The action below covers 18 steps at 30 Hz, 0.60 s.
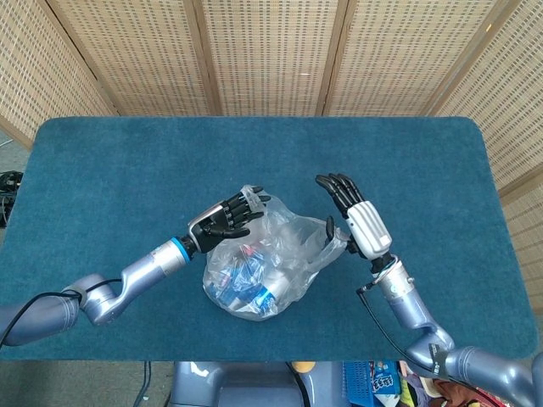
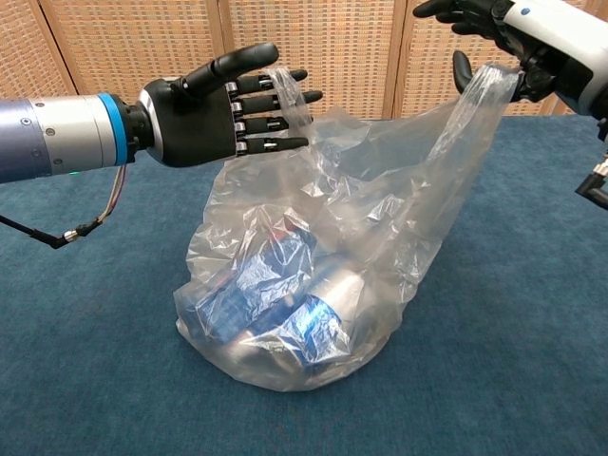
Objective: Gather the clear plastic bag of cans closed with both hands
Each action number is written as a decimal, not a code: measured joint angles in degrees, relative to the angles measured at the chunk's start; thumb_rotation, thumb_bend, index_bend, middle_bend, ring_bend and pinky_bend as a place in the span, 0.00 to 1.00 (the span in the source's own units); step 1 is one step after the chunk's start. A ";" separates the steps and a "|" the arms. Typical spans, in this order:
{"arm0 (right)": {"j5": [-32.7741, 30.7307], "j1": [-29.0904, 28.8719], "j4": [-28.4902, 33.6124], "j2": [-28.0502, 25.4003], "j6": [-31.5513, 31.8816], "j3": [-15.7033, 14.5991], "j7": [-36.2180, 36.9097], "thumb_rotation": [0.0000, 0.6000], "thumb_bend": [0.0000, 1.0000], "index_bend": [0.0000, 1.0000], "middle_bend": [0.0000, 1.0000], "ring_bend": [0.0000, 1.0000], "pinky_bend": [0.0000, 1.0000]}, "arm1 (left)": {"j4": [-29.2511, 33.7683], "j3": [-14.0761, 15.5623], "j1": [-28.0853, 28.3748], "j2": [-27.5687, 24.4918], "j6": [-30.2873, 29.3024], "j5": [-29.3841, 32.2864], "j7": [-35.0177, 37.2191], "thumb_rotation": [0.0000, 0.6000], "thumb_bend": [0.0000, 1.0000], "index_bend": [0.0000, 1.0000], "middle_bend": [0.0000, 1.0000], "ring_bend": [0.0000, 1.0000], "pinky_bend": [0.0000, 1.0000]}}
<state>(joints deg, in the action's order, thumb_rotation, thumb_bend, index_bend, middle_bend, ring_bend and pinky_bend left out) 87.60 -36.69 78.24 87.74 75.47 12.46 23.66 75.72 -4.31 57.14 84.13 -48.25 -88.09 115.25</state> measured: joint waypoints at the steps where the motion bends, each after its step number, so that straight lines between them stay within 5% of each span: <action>1: -0.07 0.03 -0.08 0.00 0.00 0.02 0.03 1.00 0.82 0.00 0.11 0.00 0.00 | 0.18 0.03 -0.13 -0.07 0.13 0.26 -2.41 1.00 0.15 0.08 0.12 0.05 0.00; 10: -0.38 0.15 -0.35 0.04 -0.10 0.12 0.08 1.00 0.82 0.00 0.11 0.00 0.00 | 3.46 -0.08 -1.48 -2.12 1.19 2.78 -17.43 1.00 0.13 0.07 0.11 0.03 0.00; 18: -0.42 0.17 -0.46 -0.01 0.00 0.26 -0.21 1.00 0.82 0.00 0.11 0.00 0.00 | 8.01 -0.21 -3.08 -5.83 1.14 3.53 -23.87 1.00 0.12 0.07 0.11 0.03 0.00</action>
<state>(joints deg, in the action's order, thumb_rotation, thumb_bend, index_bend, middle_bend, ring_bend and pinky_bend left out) 87.18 -36.52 77.78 87.73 75.47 12.71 23.45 83.73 -4.52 54.06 78.30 -47.11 -84.55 91.38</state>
